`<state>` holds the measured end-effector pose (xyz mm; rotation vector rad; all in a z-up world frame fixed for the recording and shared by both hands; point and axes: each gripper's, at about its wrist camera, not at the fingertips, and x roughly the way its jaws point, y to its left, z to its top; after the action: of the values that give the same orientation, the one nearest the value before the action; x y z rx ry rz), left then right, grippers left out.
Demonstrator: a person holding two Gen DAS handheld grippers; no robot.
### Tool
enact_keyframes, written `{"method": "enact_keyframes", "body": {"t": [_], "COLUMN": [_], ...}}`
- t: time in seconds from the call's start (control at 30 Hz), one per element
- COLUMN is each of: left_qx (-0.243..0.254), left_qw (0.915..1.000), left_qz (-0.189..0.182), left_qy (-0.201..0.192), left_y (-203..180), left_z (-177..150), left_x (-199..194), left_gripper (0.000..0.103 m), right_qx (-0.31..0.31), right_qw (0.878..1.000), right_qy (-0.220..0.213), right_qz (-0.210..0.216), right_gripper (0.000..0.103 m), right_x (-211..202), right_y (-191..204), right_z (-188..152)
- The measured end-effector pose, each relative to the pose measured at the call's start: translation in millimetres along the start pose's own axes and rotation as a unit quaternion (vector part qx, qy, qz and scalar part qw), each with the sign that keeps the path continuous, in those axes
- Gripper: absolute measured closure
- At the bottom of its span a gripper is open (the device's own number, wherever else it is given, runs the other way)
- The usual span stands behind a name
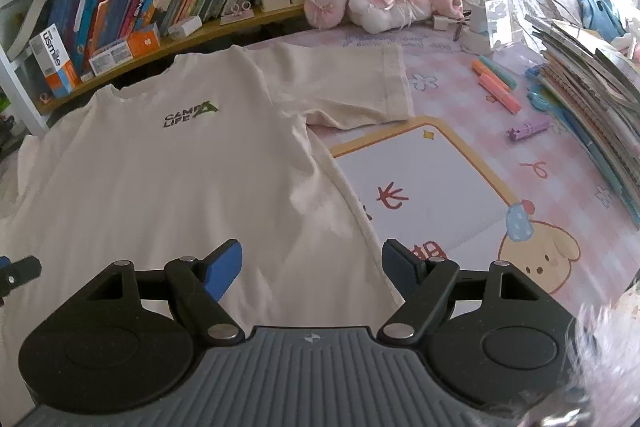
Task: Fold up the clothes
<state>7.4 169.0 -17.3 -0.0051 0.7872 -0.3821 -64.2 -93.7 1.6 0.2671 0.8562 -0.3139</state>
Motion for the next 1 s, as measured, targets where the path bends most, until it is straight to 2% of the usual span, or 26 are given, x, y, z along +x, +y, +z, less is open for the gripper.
{"method": "enact_keyframes", "body": {"t": [0.33,0.73,0.87,1.0], "left_qx": [-0.021,-0.024,-0.029,-0.035], "left_qw": [0.9987,0.9927,0.9888,0.9874], "left_qz": [0.047,0.118,0.146,0.154], "left_qy": [-0.001,-0.002,-0.004,0.000], "left_y": [-41.8,-118.5,-132.7,-140.6], "left_z": [5.4,2.7,-1.1,-2.8], "left_x": [1.7,9.4,11.3,15.2], "left_gripper": [0.014,0.014,0.014,0.014], "right_qx": [-0.011,-0.023,-0.020,-0.006], "right_qw": [0.999,0.992,0.989,0.986], "right_qy": [0.013,0.031,0.044,0.057], "right_qz": [0.043,0.119,0.138,0.154], "right_gripper": [0.027,0.027,0.027,0.031], "right_x": [22.6,59.1,73.3,91.2], "right_y": [-37.1,-104.4,-120.9,-136.4], "right_z": [25.3,69.6,77.6,89.7]}}
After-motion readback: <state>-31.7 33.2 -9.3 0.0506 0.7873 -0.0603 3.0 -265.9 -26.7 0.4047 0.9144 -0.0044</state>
